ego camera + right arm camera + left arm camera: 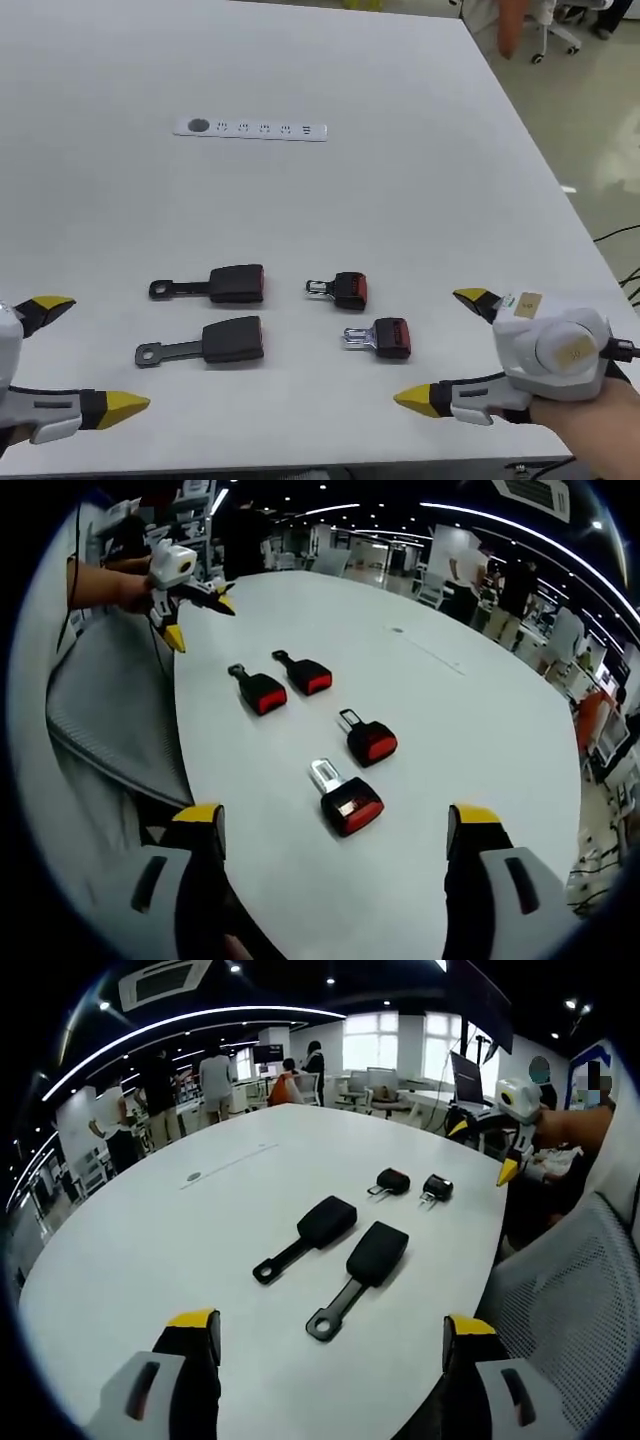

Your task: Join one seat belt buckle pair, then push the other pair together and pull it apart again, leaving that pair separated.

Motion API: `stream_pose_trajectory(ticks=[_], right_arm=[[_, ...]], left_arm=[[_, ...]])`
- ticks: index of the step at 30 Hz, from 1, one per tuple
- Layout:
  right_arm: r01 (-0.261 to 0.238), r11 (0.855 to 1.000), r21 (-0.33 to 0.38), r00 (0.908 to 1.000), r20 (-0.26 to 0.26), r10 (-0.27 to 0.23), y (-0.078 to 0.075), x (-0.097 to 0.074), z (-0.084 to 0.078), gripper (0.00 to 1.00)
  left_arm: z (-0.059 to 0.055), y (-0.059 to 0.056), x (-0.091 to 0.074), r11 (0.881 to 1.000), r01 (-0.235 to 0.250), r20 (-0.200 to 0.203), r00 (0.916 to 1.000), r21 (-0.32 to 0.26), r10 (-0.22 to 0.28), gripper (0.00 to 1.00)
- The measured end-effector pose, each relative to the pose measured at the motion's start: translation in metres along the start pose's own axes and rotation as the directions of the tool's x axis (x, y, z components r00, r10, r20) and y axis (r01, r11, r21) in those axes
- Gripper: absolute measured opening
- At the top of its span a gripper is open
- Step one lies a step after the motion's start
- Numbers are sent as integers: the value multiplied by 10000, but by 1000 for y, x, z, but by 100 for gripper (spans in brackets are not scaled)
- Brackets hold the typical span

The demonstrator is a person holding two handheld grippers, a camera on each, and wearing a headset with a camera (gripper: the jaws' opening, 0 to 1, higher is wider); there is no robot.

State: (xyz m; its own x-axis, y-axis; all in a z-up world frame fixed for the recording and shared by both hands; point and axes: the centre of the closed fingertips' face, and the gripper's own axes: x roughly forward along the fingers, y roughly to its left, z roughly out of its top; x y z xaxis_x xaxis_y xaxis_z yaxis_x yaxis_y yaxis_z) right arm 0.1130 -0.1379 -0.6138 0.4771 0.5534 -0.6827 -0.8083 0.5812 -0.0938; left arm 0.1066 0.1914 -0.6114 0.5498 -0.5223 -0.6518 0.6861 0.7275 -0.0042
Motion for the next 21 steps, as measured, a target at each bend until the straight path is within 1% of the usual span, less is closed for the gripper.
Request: stream_pose_trajectory(ticks=[2, 3, 5, 8, 10, 11, 13, 16, 18, 21], right_arm=[[24, 10000, -29, 10000, -67, -24, 0, 0, 0, 91], [70, 10000, -35, 9999, -106, -70, -2, 0, -1, 90], [35, 9998, -214, 9995, -318, -42, -2, -2, -3, 85], [14, 9997, -231, 9996, -297, -21, -4, -1, -1, 84], [31, 9993, -359, 9993, -378, -45, -8, -1, -2, 84], [-39, 9992, -408, 9992, -408, 22, -7, -1, -2, 83], [-69, 9987, -507, 9988, -489, 44, -7, 0, -3, 82], [-162, 9980, -616, 9984, -549, 128, -8, 1, -2, 80], [-210, 9971, -737, 9980, -608, 165, -10, 3, -3, 79], [-349, 9959, -835, 9973, -668, 293, -11, 6, -2, 77]], left_arm=[[-1, 0, 1, 10000, -3, -53, 10000, 40, 3, 94], [-2, -2, 1, 10000, 97, -90, 9999, 14, -97, 94], [-1, -3, 2, 9999, 124, -129, 9998, 28, -124, 93], [-1, -4, 2, 9998, 187, -149, 9997, -23, -187, 93], [-2, -5, 4, 9997, 252, -245, 9994, -6, -252, 93], [-4, -5, 5, 9996, 263, -325, 9991, -29, -264, 93], [-1, -8, 6, 9995, 320, -383, 9988, 72, -317, 93], [-1, -7, 8, 9991, 372, -419, 9985, 182, -364, 92], [0, -9, 11, 9983, 475, -451, 9979, 340, -459, 91], [1, -10, 16, 9955, 610, -620, 9965, 725, -565, 90]])
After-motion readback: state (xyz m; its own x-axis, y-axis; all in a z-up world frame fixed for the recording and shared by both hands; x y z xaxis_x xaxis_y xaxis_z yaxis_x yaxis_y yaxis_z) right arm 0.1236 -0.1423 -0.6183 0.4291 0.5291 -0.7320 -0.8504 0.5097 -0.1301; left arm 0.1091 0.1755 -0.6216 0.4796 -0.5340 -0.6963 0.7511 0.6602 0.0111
